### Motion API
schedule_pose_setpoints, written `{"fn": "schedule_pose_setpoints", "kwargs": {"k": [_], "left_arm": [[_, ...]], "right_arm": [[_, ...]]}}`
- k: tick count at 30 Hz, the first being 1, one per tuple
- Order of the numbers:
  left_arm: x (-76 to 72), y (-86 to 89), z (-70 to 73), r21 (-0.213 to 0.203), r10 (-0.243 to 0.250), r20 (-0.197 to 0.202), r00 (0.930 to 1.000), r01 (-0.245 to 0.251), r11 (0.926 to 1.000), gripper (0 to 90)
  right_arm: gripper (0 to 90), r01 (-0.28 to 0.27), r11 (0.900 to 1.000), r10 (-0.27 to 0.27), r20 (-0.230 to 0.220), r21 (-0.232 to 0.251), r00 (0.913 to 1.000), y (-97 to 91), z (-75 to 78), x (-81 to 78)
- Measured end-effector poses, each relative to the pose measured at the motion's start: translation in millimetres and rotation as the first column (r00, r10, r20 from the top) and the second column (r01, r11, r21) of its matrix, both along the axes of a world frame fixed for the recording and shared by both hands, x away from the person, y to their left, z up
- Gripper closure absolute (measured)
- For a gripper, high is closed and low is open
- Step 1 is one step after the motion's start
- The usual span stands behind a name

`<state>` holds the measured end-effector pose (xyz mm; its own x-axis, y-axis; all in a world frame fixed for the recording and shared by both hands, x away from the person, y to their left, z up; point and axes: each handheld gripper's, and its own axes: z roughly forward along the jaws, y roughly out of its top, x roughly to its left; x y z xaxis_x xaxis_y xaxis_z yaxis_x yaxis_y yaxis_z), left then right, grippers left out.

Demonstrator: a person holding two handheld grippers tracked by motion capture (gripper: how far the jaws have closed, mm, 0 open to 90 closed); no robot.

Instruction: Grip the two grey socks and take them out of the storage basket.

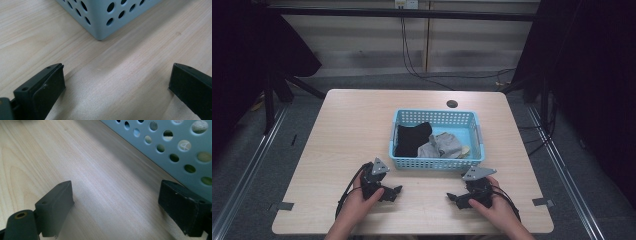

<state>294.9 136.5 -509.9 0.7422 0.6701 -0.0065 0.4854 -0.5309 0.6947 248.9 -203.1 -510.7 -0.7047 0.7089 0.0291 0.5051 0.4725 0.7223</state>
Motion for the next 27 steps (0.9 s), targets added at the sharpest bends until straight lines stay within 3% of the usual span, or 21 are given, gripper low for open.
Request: {"fn": "schedule_pose_setpoints", "kwargs": {"k": [13,17,19,21,22,25,27], "left_arm": [[-1.1,0.0,0.3,0.003,-0.008,-0.006,1.0,0.008,1.0,0.0],[-1.0,0.1,0.4,0.004,-0.008,-0.006,0.9999,0.008,1.0,0.0],[-0.9,0.1,0.4,0.004,-0.01,-0.007,0.9999,0.01,0.9999,0.0],[-0.6,-0.2,0.3,0.004,-0.012,-0.005,0.9999,0.012,0.9999,0.0],[-0.5,-0.3,0.2,0.001,-0.01,-0.005,0.9999,0.01,1.0,0.0],[-0.2,-0.1,0.4,0.005,-0.015,-0.005,0.9999,0.015,0.9999,0.0],[-0.2,-0.1,0.4,0.005,-0.015,-0.005,0.9999,0.015,0.9999,0.0]], "right_arm": [[11.2,0.041,0.9991,-0.041,-0.013,-0.01,0.9991,2.6,1.2,-2.6],[11.8,0.019,0.9957,-0.029,-0.108,-0.09,0.9937,3.4,11.7,-0.2],[14.0,0.017,0.9957,-0.033,-0.178,-0.092,0.9834,1.6,17.8,2.6],[14.4,0.017,0.9961,-0.038,-0.251,-0.087,0.9672,-0.6,23.1,6.1],[14.6,0.012,0.9953,-0.038,-0.27,-0.096,0.9622,-1.6,26.8,8.4],[14.6,0.007,0.9947,-0.035,-0.269,-0.103,0.9626,-2.2,32.9,11.7],[14.7,-0.032,0.9912,-0.008,-0.301,-0.128,0.9535,0.1,41.9,17.2]]}}
